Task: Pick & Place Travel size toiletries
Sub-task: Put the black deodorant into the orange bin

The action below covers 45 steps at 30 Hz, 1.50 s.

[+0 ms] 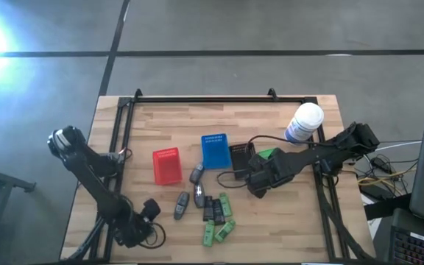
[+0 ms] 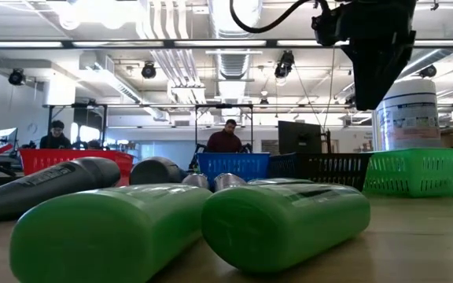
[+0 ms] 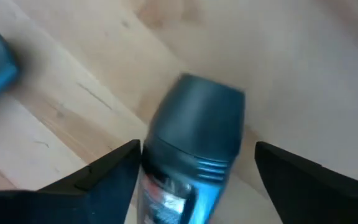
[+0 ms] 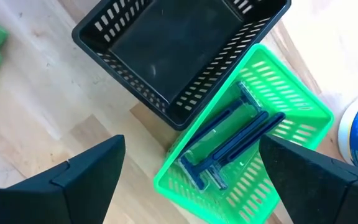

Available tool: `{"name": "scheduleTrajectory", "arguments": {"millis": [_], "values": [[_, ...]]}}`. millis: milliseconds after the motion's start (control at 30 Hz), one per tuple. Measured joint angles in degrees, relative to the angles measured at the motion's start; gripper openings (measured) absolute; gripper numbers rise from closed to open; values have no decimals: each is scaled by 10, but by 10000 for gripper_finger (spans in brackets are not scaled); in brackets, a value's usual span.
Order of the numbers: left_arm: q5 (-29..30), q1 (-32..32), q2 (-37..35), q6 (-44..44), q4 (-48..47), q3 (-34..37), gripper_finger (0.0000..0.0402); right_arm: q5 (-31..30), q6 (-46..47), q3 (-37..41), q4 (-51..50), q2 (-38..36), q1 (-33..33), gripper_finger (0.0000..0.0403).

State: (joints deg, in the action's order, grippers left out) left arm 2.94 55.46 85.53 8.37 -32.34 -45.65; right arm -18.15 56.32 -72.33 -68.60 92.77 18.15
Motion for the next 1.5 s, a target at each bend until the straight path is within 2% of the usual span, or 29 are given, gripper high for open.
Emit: {"name": "scheduleTrajectory", "arguments": {"millis": [167, 233, 367, 500, 567, 633, 733, 833, 933, 1033, 1100, 1200, 1367, 1433, 1500], "values": [[-11, -1, 46, -23, -2, -5, 313, 2, 0, 1, 0, 0, 1, 368], [-16, -1, 47, -23, -6, -9, 287, 2, 3, -1, 0, 0, 3, 368], [-6, -1, 22, -23, -16, -11, 208, 2, 2, -11, 2, 0, 8, 368], [18, -6, -9, -22, -49, -11, 209, -1, 2, -17, 2, 0, 9, 368], [33, -16, -27, -22, -116, -23, 209, -8, 2, -20, 2, 0, 10, 368], [77, -35, -56, -4, -179, -52, 209, -13, 4, -27, 3, 0, 11, 368], [143, -91, -106, 86, -265, -80, 209, -16, 23, -37, 2, -5, 11, 368], [189, -195, -159, 321, -288, -88, 209, -35, 69, -45, -1, -9, 11, 368], [184, -323, -213, 503, -288, -68, 209, -54, 104, -50, -1, -12, 10, 368], [179, -426, -271, 628, -217, -40, 209, -63, 132, -50, 0, -12, 10, 368], [162, -476, -295, 682, -146, -9, 209, -63, 143, -49, -1, -12, 10, 368], [137, -511, -296, 737, -87, 32, 209, -71, 154, -45, -1, -12, 10, 368], [122, -517, -252, 825, -71, 70, 211, -76, 154, -41, -1, -10, 10, 368], [130, -518, -237, 848, -59, 78, 235, -76, 148, -40, -1, -10, 10, 368], [139, -520, -224, 862, -43, 81, 278, -76, 140, -40, -1, -10, 10, 368]]}}
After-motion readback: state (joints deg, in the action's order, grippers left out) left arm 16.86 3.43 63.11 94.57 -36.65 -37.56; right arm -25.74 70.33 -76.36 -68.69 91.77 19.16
